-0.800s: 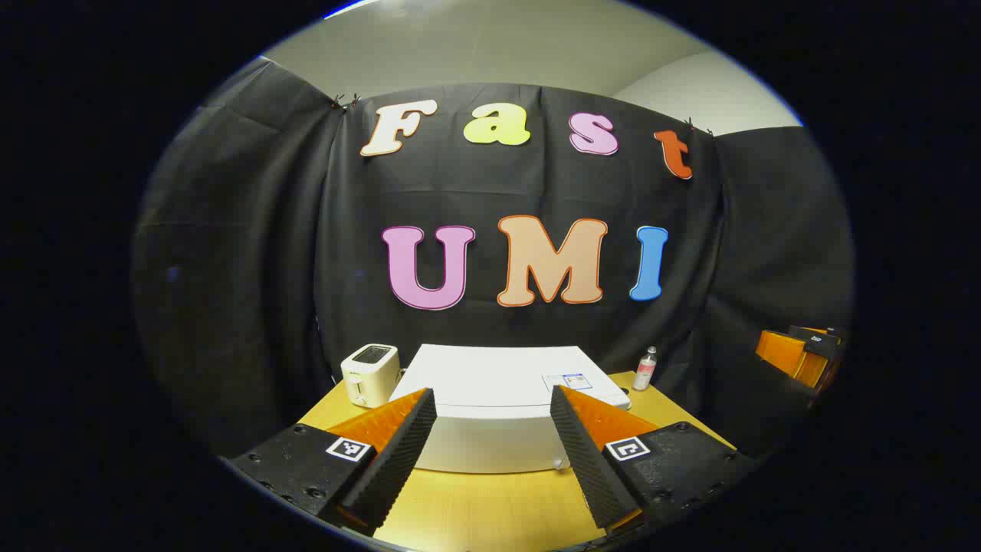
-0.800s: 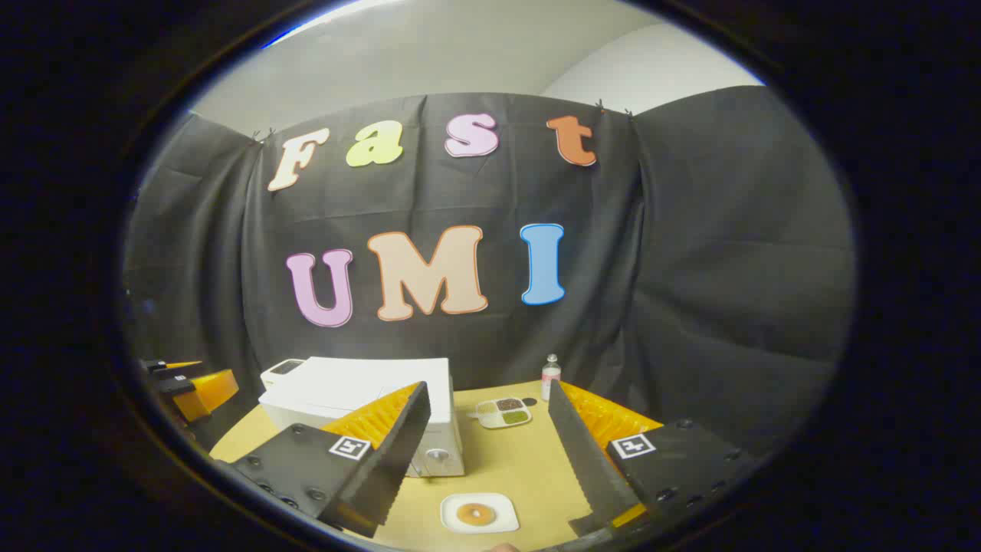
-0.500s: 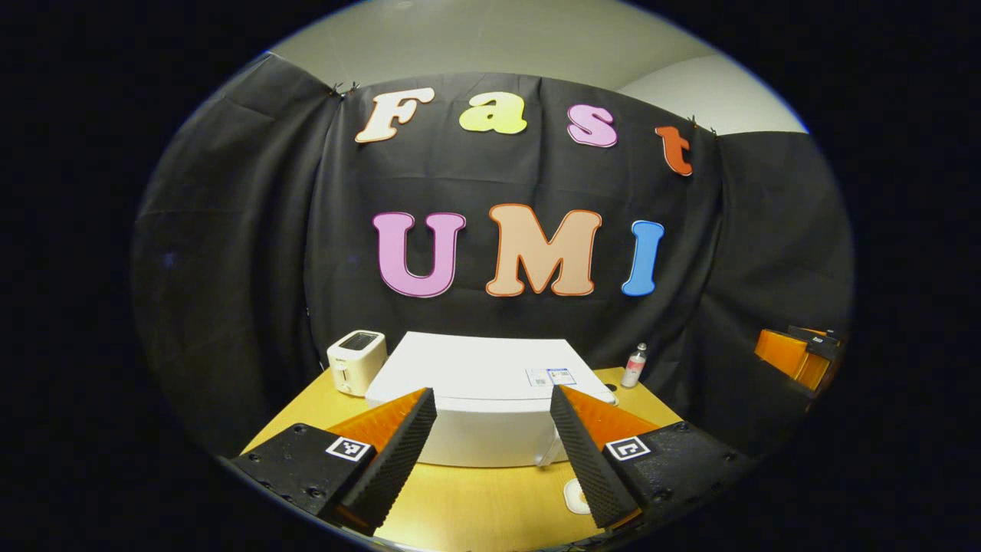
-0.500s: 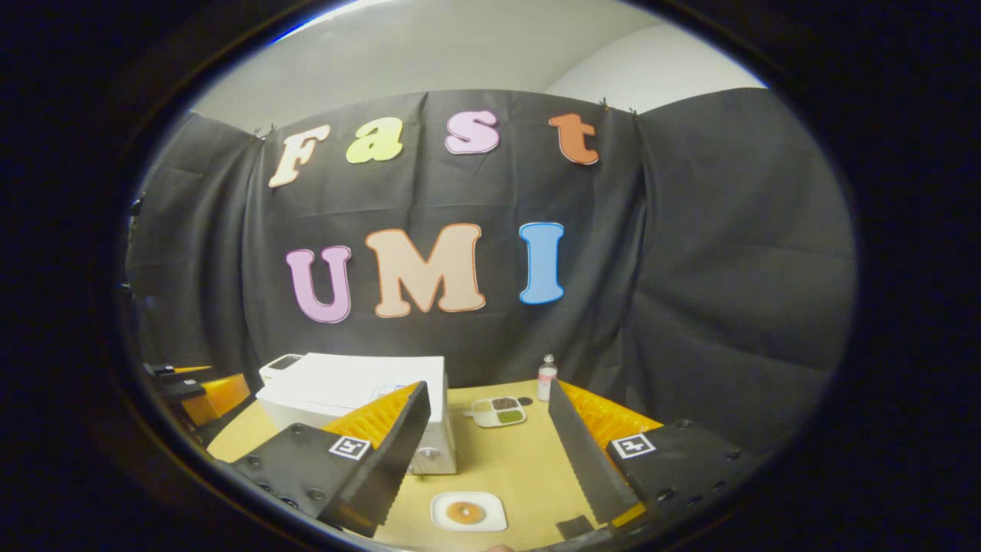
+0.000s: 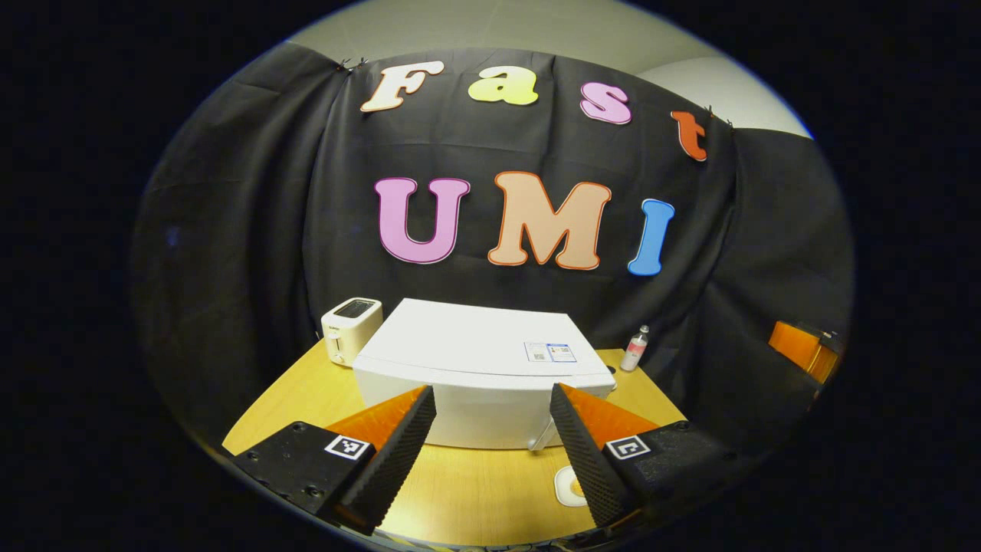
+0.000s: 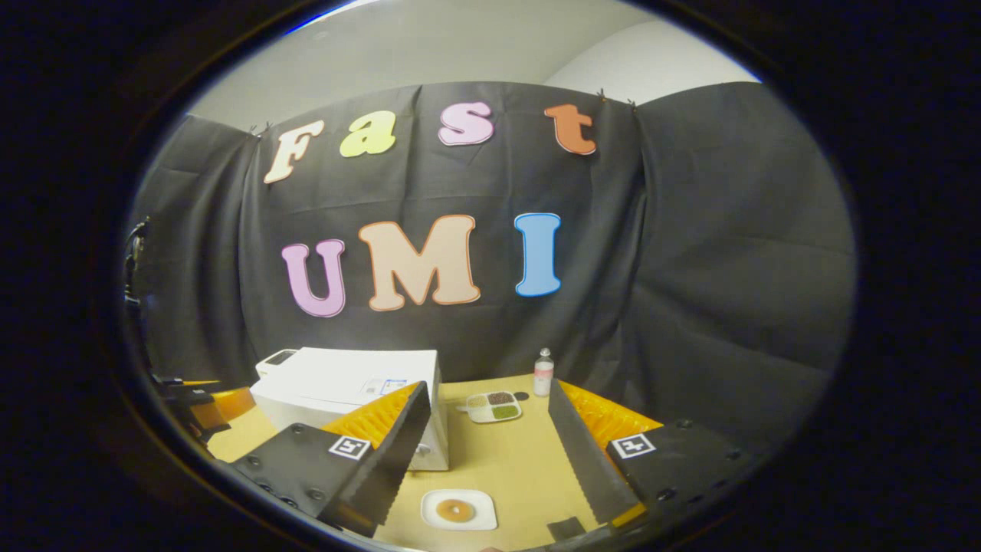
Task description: Open the microwave oven with the left hand, put the food in, and close the microwave oven.
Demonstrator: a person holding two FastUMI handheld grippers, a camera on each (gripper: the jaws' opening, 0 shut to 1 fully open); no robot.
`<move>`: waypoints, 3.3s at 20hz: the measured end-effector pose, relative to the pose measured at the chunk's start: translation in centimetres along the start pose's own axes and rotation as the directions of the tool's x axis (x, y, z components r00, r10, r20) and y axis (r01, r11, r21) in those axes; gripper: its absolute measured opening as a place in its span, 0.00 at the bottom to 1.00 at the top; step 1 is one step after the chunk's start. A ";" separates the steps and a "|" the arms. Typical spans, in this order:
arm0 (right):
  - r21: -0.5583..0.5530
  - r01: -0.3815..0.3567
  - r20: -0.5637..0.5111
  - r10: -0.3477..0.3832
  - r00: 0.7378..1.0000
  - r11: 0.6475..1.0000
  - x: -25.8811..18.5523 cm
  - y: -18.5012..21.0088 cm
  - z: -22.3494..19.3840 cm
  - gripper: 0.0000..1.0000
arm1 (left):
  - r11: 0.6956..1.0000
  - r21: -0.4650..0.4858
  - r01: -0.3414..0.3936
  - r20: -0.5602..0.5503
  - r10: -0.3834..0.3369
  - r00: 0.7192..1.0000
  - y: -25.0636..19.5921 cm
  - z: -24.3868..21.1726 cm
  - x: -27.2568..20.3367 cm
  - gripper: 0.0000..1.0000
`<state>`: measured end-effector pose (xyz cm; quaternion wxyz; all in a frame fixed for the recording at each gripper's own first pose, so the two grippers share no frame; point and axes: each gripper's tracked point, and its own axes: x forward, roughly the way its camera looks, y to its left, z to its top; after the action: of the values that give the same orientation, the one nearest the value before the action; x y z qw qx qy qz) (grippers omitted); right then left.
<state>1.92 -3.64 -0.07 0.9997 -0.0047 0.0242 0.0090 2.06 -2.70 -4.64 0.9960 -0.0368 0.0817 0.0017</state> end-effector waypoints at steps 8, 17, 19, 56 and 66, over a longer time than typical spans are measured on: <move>0.004 0.020 -0.027 -0.020 0.999 1.000 0.9 -1.6 -1.5 0.96 | 0.998 0.015 0.067 -0.093 -0.065 0.994 -2.1 -4.8 2.4 0.96; -0.018 0.082 -0.077 -0.083 0.994 0.997 0.7 -4.6 -3.3 0.96 | 0.989 0.047 0.140 -0.225 -0.126 0.966 -4.8 -13.2 7.2 0.96; -0.027 0.102 -0.075 -0.104 0.992 0.994 0.5 -5.4 -3.3 0.98 | 0.987 0.049 0.154 -0.253 -0.137 0.958 -5.0 -15.3 8.8 0.97; 0.026 0.186 -0.218 -0.176 0.960 0.982 -2.5 -5.9 -8.9 0.97 | 0.992 0.050 0.118 -0.460 -0.082 0.884 -9.2 -23.7 19.3 0.16; 0.008 0.140 -0.263 -0.133 0.956 0.990 -3.4 -5.3 -10.5 0.97 | 0.997 0.023 0.077 -0.455 -0.058 0.888 -9.0 -24.2 17.5 0.05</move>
<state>-1.86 -9.11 -10.34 0.9859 0.0056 0.1557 -0.0610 15.51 -13.52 -30.60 0.9493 -0.0189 0.3108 -0.0433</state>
